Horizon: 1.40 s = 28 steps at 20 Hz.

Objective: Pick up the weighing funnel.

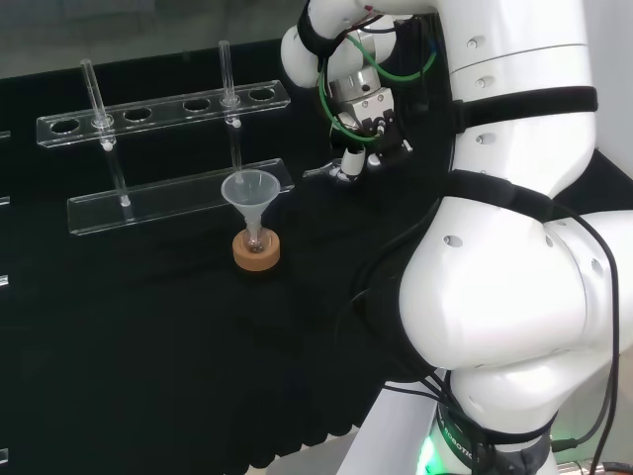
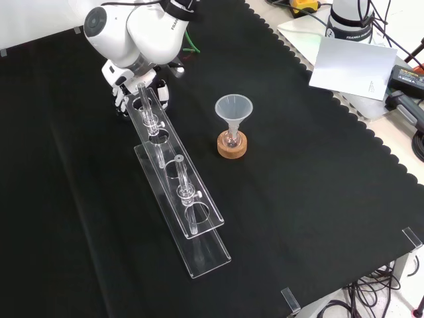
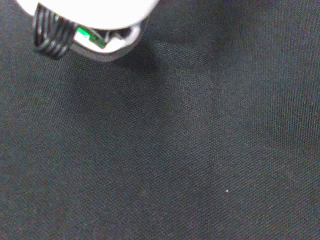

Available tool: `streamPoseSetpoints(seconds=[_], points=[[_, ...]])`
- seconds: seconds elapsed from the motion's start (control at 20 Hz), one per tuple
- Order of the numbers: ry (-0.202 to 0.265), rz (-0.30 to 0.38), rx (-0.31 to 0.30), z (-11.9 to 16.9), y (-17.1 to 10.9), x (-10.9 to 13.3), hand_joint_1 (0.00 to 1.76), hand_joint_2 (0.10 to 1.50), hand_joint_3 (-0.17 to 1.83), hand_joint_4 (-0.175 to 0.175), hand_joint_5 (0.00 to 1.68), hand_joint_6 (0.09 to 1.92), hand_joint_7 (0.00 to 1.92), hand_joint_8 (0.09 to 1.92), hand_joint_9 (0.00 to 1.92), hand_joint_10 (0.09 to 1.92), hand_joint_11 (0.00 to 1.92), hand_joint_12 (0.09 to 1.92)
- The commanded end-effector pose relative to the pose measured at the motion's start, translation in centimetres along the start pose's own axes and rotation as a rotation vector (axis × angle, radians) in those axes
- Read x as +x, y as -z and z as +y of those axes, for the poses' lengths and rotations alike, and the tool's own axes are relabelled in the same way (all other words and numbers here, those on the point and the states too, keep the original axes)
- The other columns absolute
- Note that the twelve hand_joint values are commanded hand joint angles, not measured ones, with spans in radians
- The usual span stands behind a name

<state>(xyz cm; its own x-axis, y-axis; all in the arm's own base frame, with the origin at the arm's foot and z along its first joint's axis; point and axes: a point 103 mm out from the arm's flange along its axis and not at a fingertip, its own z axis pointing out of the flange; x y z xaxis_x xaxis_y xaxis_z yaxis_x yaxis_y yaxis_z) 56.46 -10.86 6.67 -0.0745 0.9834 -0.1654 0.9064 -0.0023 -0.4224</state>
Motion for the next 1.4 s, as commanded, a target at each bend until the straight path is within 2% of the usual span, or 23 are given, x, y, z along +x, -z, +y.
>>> streamPoseSetpoints(seconds=[0.05,0.85,0.9,1.0,1.1,1.2,1.4], points=[[-0.001,-0.007,-0.013,0.0,0.1,0.0,1.01,0.56,0.64,0.024,0.66,0.66,0.49,0.65,0.77,0.48,0.6,1.25],[0.01,-0.007,-0.002,0.7,0.1,0.3,1.0,0.57,0.65,0.048,0.74,0.7,0.5,0.65,0.79,0.49,0.61,1.25],[0.01,-0.008,-0.002,0.7,0.1,0.3,1.0,0.57,0.65,0.056,0.76,0.7,0.51,0.65,0.79,0.49,0.61,1.25],[0.006,-0.011,-0.012,0.7,0.2,0.4,1.0,0.58,0.65,0.107,0.9,0.69,0.52,0.65,0.79,0.49,0.62,1.25],[-0.001,-0.015,-0.027,0.6,0.2,0.5,1.06,0.71,0.51,0.156,1.12,0.67,0.53,0.66,0.81,0.49,0.64,1.24],[-0.011,-0.015,-0.046,0.5,0.3,0.4,1.11,0.72,0.51,0.171,1.26,0.57,0.56,0.66,0.84,0.48,0.69,1.19],[-0.023,0.008,-0.078,0.0,1.1,-0.1,1.14,0.68,0.56,0.175,1.35,0.48,0.6,0.66,0.96,0.41,0.87,1.05]])
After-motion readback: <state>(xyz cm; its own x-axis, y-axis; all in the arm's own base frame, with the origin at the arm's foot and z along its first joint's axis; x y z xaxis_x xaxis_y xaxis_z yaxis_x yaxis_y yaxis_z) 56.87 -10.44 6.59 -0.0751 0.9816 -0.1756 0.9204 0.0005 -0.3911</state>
